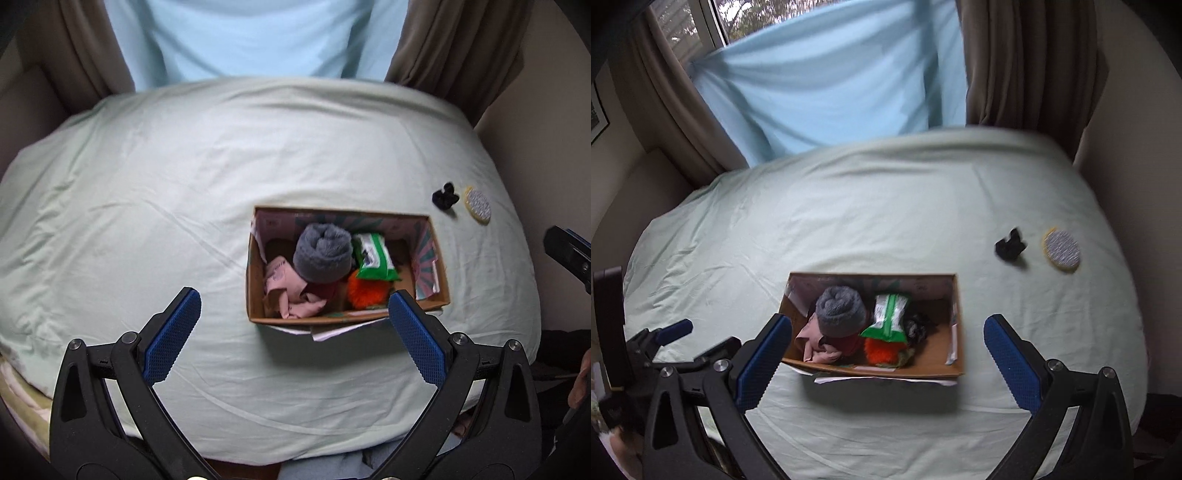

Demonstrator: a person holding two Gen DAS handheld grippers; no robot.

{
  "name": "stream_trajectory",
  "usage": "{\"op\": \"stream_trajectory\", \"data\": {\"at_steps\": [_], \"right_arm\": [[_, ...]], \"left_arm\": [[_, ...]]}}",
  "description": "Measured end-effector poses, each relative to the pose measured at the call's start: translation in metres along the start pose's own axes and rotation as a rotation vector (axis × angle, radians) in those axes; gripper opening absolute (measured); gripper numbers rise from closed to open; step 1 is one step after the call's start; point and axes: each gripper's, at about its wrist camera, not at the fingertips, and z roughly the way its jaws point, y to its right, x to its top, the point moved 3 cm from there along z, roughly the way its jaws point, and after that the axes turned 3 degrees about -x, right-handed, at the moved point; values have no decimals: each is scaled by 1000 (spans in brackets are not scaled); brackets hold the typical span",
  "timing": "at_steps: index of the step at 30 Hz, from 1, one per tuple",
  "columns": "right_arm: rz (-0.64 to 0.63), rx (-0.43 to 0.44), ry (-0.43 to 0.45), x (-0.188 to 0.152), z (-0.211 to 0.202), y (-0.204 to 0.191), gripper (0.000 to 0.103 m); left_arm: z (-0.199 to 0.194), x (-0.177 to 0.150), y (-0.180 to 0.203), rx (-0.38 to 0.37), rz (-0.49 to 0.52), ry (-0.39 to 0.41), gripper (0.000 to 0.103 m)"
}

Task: Organize soft objects
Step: 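Move both tools back toward the black scrunchie and glitter sponge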

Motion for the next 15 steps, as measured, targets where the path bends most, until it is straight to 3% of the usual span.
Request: {"op": "stream_trajectory", "data": {"at_steps": [5, 15], "right_arm": [[38, -36, 106, -3, -47, 27, 103], [75, -134, 307, -5, -108, 87, 103]], "left_arm": [[-42, 8, 12, -51, 12, 110, 101], [-92, 15, 58, -27, 58, 277, 101]]}}
